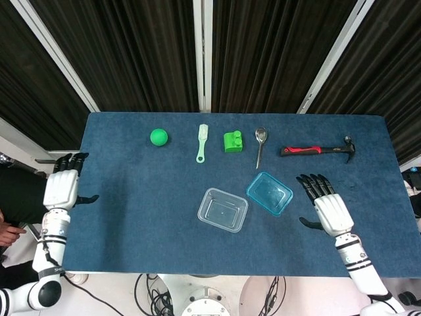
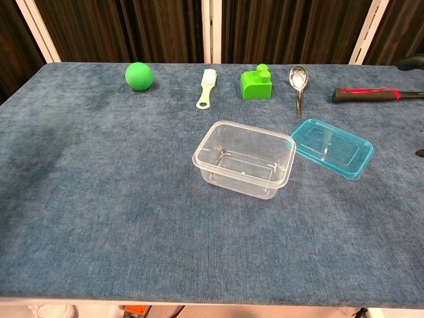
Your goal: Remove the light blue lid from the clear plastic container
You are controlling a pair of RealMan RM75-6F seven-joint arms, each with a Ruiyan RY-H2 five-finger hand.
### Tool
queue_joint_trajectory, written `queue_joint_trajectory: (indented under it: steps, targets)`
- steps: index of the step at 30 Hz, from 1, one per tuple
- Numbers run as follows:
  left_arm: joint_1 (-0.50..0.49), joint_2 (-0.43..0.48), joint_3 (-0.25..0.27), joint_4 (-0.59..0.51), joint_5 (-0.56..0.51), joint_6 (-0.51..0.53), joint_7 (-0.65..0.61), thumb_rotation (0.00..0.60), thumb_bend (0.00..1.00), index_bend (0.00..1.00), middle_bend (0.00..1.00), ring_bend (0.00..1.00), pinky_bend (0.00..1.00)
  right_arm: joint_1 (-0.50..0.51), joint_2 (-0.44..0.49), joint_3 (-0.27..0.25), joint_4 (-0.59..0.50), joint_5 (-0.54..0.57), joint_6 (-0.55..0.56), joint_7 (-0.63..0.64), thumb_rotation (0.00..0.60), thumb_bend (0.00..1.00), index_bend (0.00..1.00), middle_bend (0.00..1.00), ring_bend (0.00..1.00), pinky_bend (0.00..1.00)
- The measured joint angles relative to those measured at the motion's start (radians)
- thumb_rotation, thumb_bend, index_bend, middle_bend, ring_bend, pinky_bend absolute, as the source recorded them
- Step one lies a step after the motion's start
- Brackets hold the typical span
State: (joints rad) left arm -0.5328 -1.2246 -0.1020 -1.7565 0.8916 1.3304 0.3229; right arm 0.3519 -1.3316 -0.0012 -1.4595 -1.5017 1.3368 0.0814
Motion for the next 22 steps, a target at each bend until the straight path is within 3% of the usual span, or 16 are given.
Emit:
queue_joint_trajectory:
  steps: [4, 11, 22]
  targets:
    - [0.053, 0.009, 0.026, 0.062, 0.067, 0.056, -0.014, 0.6, 0.0, 0.2, 0.16, 0.03, 0.06, -0.016, 0.034, 0.015, -0.032, 0.021, 0.001, 0.091, 0.6, 0.15, 0.1, 0.18, 0.01, 0.06]
    - [0.181, 0.034, 0.091, 0.065, 0.229, 0.15, -0.116, 0.6, 0.0, 0.2, 0.16, 0.03, 0.06, -0.054, 0.13, 0.032, -0.157, 0.056, 0.007, 0.054, 0.6, 0.16, 0.06, 0.06, 0.0, 0.0]
    - [0.316, 0.024, 0.17, -0.035, 0.462, 0.345, 0.011, 0.6, 0.0, 0.17, 0.14, 0.03, 0.02, -0.158, 0.2, -0.012, -0.249, -0.019, 0.112, 0.081, 0.6, 0.16, 0.06, 0.06, 0.0, 0.0]
